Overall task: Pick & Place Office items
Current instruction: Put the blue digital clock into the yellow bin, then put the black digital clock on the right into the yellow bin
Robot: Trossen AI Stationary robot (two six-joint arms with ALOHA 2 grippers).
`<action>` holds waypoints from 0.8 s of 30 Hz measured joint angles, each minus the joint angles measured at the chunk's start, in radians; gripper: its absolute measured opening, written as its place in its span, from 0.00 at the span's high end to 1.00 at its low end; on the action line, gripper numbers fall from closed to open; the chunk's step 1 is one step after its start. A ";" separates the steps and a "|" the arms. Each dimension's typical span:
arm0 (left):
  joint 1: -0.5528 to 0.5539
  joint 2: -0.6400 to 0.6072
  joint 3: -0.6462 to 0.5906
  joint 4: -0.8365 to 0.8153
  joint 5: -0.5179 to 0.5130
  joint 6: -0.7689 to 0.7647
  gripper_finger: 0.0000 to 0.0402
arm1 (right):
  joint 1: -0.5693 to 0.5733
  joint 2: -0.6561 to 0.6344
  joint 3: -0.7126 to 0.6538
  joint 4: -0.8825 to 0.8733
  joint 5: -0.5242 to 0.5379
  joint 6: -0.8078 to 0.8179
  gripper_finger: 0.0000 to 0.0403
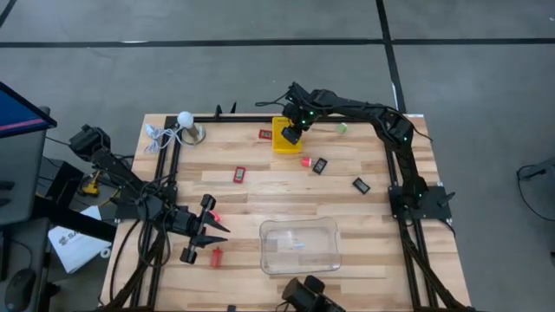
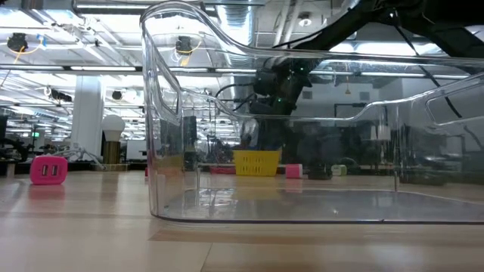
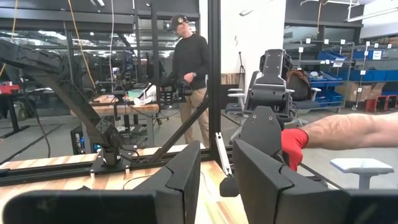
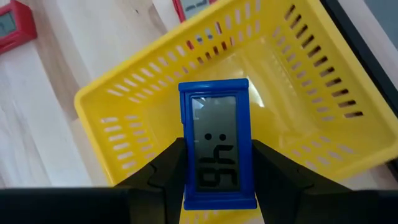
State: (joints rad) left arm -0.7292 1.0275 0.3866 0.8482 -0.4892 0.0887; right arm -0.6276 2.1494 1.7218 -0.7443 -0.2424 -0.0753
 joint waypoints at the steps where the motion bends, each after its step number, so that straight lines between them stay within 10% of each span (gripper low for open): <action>1: 0.000 0.000 0.000 0.000 0.000 0.000 0.77 | 0.000 0.000 0.000 0.004 0.000 0.000 0.64; 24: 0.000 0.000 0.000 -0.003 0.000 0.000 0.77 | 0.011 -0.001 0.000 0.056 0.002 0.014 0.53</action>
State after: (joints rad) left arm -0.7292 1.0275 0.3866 0.8448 -0.4892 0.0883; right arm -0.6170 2.1483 1.7218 -0.6880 -0.2401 -0.0612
